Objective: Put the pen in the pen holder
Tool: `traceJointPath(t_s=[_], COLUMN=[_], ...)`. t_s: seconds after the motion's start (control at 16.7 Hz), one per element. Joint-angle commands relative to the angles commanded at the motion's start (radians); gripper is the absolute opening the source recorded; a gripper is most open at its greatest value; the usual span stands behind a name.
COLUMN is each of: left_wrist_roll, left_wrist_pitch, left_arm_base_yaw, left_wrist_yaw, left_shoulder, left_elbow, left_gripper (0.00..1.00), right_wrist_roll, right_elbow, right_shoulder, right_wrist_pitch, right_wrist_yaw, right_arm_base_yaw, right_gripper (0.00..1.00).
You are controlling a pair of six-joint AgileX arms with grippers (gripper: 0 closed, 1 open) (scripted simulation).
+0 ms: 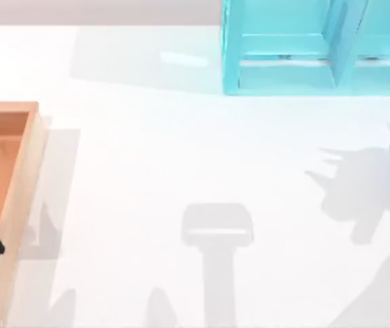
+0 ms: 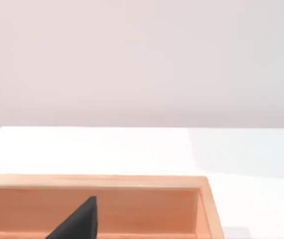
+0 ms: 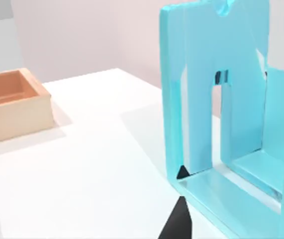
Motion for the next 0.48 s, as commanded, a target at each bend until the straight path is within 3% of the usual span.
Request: traceJointPath(t_s=[0.18, 0.48], left_wrist_roll=[0.0, 0.0], left_wrist_pitch=[0.0, 0.0], left_arm_base_yaw=[0.0, 0.0], left_wrist_yaw=[0.0, 0.0], left_shoulder=[0.0, 0.0], left_elbow=[0.0, 0.0], left_gripper=[1.0, 1.0], right_wrist_roll=[0.0, 0.0], right_elbow=[0.0, 0.0], right_shoulder=[0.0, 0.0], right_wrist_pitch=[0.0, 0.0], right_wrist_yaw=[0.0, 0.0], right_arm_base_yaw=[0.0, 0.0], right_gripper=[0.98, 1.0])
